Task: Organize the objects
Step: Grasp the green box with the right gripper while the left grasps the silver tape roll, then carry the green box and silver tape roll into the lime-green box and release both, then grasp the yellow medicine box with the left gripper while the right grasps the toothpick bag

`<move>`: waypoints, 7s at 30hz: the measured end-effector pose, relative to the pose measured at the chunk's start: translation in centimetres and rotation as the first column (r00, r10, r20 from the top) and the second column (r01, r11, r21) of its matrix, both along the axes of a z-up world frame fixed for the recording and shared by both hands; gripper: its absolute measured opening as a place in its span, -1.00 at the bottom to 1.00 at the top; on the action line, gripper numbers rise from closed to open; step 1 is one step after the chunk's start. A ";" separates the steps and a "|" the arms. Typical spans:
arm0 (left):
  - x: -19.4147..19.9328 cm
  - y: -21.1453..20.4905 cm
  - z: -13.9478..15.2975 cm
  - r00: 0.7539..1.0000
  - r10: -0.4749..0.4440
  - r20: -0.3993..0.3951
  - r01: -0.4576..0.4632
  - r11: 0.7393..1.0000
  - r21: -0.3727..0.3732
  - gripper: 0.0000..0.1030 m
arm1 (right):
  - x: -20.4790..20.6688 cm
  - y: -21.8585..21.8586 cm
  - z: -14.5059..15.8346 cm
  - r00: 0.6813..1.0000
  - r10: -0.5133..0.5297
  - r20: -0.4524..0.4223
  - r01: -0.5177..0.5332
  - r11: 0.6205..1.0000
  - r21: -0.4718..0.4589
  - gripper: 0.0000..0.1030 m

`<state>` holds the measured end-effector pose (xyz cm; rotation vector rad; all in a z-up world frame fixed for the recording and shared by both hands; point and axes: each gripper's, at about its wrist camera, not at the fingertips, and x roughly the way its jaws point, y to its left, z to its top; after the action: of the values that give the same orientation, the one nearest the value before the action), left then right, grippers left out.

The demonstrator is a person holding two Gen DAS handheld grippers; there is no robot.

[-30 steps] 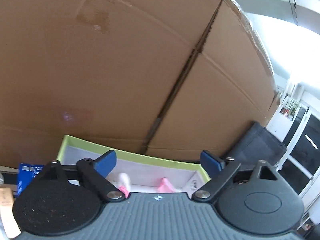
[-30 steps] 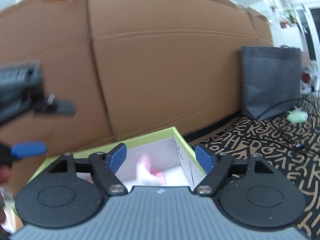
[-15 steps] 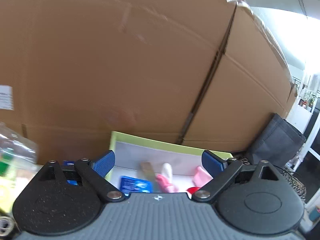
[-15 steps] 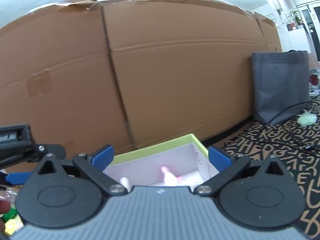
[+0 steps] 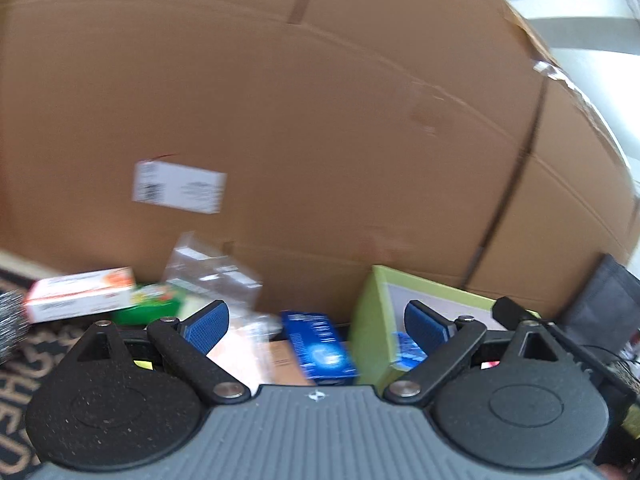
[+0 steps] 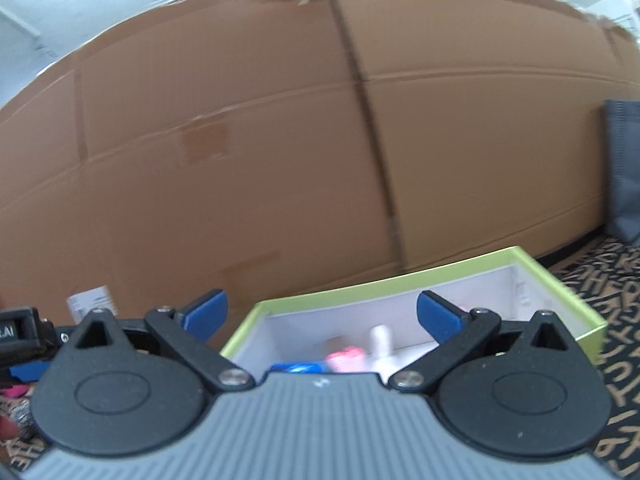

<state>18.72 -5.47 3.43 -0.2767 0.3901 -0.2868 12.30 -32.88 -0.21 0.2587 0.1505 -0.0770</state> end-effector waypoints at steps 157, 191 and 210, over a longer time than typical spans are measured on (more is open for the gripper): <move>6.5 7.4 -12.3 0.987 -0.033 -0.156 0.068 0.971 0.227 0.41 | -0.8 9.4 -2.6 0.909 0.396 -0.128 -0.416 0.866 -0.276 0.30; 2.7 15.1 -10.6 0.972 0.016 -0.233 -0.012 1.000 0.019 0.62 | 4.1 17.0 -5.8 0.699 0.509 -0.503 -0.674 0.703 -0.226 -0.45; 4.5 8.5 -11.1 0.983 -0.010 -0.183 0.079 0.923 0.376 0.69 | 4.5 15.1 -6.1 0.716 0.521 -0.465 -0.636 0.761 -0.126 -0.42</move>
<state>23.25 2.99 -7.65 0.0930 0.6200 -0.2254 16.77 -17.75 -6.29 -0.1062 0.6310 0.4939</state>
